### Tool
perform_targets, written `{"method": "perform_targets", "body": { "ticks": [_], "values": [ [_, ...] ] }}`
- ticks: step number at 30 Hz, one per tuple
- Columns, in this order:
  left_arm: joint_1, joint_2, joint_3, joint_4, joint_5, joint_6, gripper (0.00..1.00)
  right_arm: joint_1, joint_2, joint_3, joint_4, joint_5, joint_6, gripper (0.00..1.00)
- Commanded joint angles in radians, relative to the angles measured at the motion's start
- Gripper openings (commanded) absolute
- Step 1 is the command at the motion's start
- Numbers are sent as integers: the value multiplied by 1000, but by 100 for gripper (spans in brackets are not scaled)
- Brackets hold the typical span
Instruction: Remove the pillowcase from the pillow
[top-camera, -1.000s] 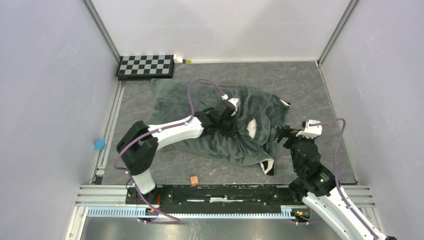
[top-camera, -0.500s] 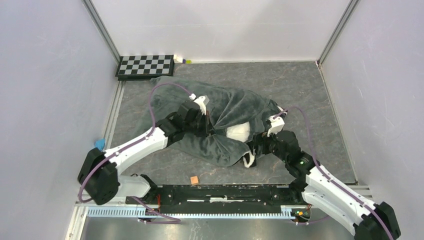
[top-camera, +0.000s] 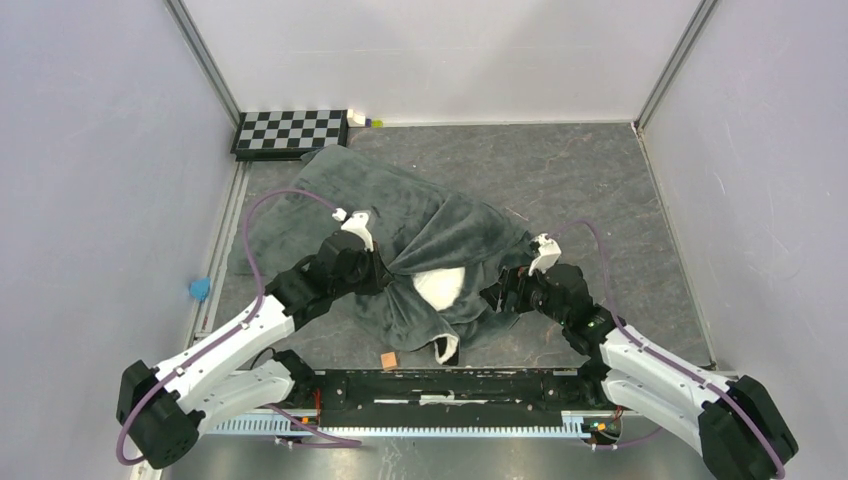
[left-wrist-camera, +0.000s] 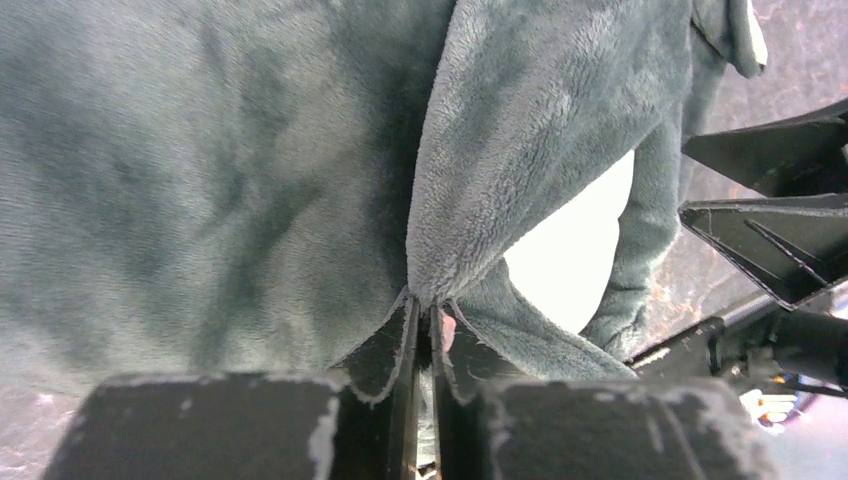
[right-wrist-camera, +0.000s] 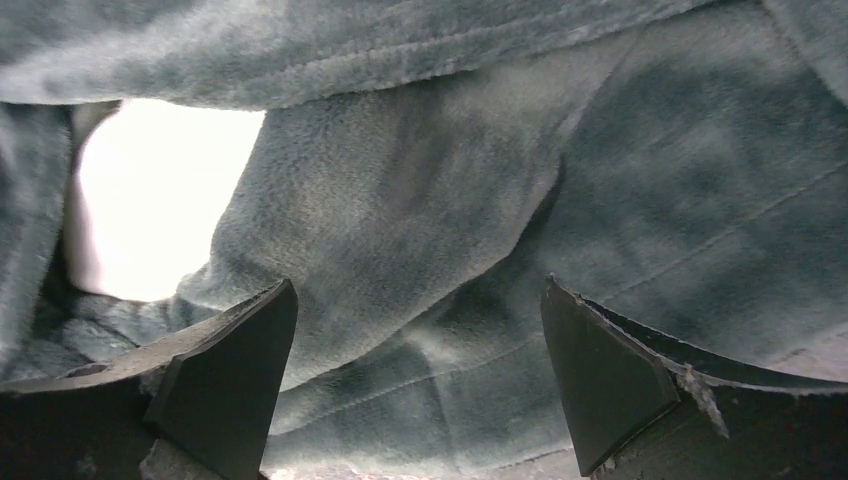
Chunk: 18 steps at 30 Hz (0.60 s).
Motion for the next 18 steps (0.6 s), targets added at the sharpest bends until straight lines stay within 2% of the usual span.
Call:
{"method": "perform_targets", "body": {
  "ticks": [1,4,6,10,15,18],
  "values": [
    [-3,-8,-18,86,89,5,18,2,-16,-44,205,-64,139,98],
    [-50,-9,15,87,86,32,29,3,-9,-42,252,-87,172,98],
    [-107,-17,47,68,27,61,33,5,8,-31,269,-122,175,98],
    [-238,-14,119,32,-112,103,38,21,39,-29,300,-129,186,98],
    [-381,74,235,-44,-274,142,43,39,104,-28,317,-100,190,98],
    [-510,125,293,-63,-422,193,45,44,128,-48,344,-82,190,94]
  ]
}}
